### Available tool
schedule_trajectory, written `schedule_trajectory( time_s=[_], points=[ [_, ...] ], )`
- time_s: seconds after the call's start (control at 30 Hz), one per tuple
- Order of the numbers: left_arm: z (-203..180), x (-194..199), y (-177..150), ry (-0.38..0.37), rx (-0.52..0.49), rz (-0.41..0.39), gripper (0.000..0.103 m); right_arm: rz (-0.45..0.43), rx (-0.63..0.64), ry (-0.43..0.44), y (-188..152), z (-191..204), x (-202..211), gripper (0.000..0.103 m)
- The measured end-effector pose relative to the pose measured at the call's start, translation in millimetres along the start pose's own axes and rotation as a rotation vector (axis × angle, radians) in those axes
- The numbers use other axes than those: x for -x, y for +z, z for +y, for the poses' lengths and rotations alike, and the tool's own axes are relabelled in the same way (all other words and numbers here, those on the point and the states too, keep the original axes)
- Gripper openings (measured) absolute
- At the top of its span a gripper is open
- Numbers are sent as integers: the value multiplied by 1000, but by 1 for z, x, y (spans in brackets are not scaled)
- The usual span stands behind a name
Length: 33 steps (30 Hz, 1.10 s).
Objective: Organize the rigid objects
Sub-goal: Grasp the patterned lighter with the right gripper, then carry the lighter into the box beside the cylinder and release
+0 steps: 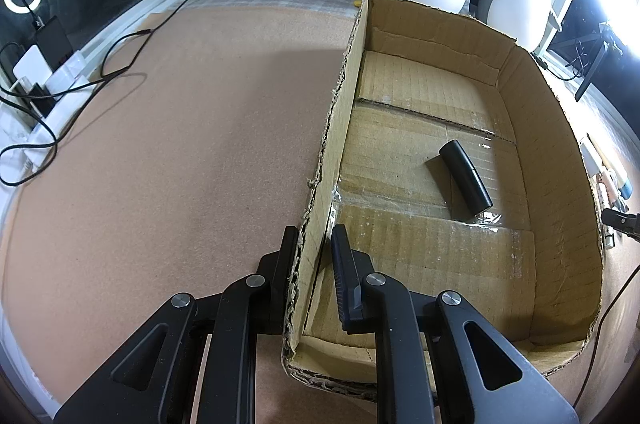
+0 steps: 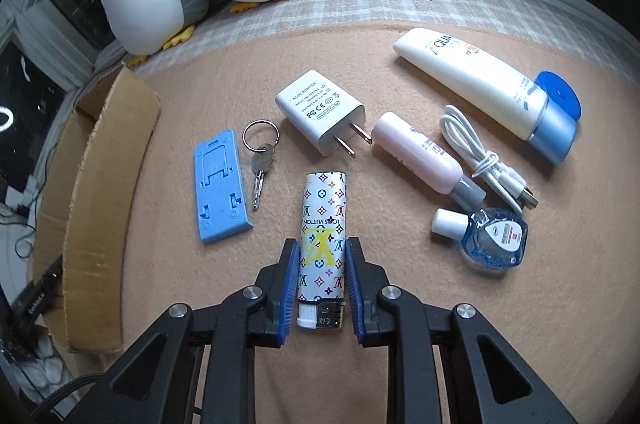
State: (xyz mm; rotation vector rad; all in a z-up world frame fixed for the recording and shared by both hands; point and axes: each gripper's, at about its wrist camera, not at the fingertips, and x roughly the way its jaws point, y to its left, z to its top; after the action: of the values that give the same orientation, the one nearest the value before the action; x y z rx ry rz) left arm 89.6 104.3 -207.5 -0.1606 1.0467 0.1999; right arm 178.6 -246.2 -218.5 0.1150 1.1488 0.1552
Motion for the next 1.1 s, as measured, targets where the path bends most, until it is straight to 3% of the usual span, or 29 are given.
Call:
schedule_trajectory(
  time_s=[0.27,0.6,0.83,1.1],
  points=[
    [0,0,0,0,0,0,15,-38,3,43,4,23,20,21],
    [0,0,0,-1,0,0,15,-74,138,164,9,107,44,21],
    [0,0,0,-1,1,-1,15,-61,234,215,9,168,37,21],
    [-1,0,1,-2,3,-2,15,-43,333,193,1,213,17,21]
  ],
)
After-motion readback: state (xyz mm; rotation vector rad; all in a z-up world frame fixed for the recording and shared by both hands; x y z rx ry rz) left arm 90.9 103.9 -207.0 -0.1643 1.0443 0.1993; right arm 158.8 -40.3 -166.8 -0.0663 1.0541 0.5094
